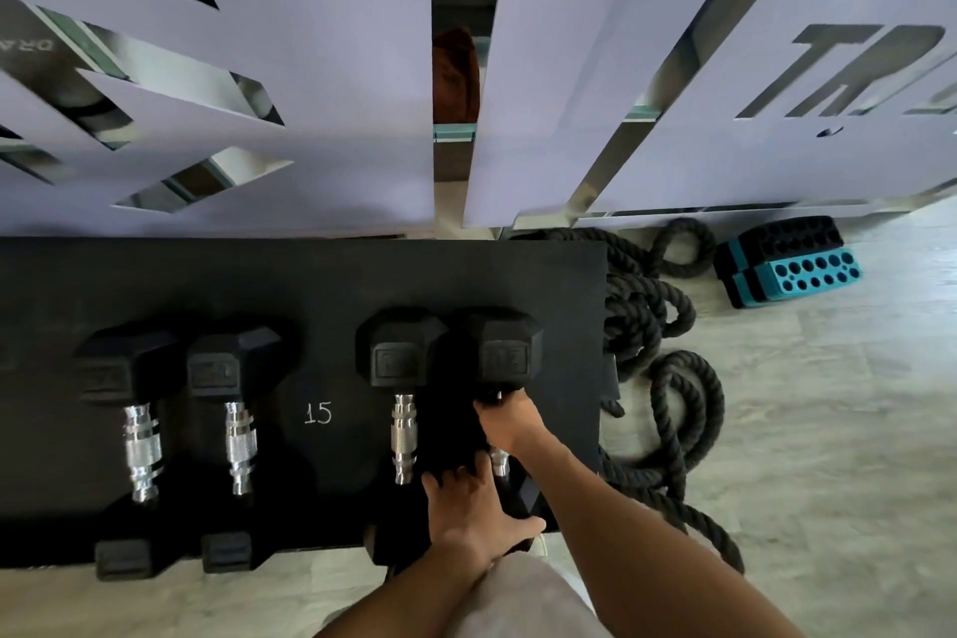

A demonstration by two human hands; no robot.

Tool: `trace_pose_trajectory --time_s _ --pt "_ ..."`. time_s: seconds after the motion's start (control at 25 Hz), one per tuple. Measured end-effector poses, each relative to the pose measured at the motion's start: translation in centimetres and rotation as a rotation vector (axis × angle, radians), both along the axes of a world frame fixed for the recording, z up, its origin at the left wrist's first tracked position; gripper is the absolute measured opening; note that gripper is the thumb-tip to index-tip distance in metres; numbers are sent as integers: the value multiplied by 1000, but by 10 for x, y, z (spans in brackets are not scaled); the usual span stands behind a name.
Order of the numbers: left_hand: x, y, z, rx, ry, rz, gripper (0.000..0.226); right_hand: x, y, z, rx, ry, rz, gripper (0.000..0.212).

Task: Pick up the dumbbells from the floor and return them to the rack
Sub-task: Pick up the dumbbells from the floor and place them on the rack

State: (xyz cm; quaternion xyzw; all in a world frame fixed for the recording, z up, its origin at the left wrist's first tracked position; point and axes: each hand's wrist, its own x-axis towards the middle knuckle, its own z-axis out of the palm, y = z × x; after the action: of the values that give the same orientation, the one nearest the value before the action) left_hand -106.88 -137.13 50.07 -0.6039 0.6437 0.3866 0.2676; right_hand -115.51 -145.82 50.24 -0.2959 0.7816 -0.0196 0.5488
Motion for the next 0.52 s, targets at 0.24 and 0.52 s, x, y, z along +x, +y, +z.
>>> trace_pose_trajectory --time_s 0.24,0.52 --pt "20 -18 6 34 97 -130 102 -4 47 13 -117 9 -141 30" --pt "18 -26 26 -123 -8 -524 77 -45 167 33 -104 131 -450 15"
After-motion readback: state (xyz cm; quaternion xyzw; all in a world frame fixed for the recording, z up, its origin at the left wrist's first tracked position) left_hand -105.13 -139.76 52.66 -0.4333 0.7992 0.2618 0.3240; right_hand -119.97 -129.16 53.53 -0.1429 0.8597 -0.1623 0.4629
